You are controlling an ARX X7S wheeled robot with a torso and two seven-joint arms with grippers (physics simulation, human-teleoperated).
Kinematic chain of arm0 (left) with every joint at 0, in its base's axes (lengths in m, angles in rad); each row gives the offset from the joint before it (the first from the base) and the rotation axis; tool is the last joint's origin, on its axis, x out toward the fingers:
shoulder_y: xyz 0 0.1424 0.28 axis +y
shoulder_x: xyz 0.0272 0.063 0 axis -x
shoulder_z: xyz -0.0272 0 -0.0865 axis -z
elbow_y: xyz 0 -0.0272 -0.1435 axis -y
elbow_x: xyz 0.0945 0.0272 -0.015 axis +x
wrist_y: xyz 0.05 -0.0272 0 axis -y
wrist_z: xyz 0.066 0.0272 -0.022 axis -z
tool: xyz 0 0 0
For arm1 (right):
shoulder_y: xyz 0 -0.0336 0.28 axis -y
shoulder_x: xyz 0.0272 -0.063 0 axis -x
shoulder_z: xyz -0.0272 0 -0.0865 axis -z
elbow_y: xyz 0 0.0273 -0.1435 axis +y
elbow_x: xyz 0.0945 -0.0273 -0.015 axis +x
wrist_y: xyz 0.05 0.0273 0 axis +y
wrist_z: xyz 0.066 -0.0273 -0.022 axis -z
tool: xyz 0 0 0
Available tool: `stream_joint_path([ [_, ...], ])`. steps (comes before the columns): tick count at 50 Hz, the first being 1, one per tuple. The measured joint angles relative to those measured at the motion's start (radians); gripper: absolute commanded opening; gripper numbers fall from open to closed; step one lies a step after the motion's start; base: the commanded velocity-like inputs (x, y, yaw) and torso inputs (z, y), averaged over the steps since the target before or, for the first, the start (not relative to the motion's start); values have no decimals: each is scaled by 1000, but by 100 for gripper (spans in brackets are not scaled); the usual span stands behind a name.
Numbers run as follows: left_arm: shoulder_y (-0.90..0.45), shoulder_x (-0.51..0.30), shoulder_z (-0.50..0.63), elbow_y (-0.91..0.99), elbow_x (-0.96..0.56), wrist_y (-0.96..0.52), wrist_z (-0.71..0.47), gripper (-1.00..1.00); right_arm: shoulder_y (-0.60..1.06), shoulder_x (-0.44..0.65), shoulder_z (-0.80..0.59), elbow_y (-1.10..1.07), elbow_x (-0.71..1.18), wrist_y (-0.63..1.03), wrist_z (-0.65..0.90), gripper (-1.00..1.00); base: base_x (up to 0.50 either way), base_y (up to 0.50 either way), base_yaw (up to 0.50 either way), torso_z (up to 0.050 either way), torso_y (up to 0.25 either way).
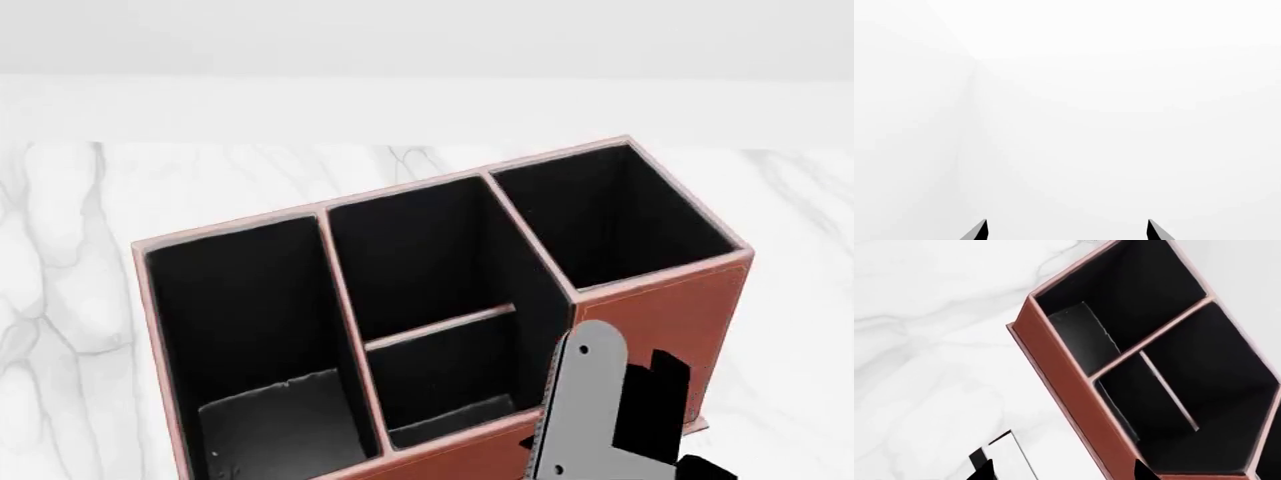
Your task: Pick up the book and place it in the front compartment of the caddy.
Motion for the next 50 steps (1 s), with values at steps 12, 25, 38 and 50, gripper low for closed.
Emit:
stream_joint_path([
  [12,-1,-7,6,-1,-6,4,-8,100,58,-40,-79,4,-47,9,-41,100,0,0,0,0,0],
  [25,1,-14,11,-2,-13,9,-15,100,79,-69,-130,-12,-67,6,-61,100,0,0,0,0,0],
  [38,7,-20,11,-4,-17,17,-20,100,76,-81,-176,-25,-85,-3,-71,100,0,0,0,0,0],
  [50,9,-24,9,-2,-24,18,-27,100,71,-85,-218,-26,-105,-9,-78,100,0,0,0,0,0],
])
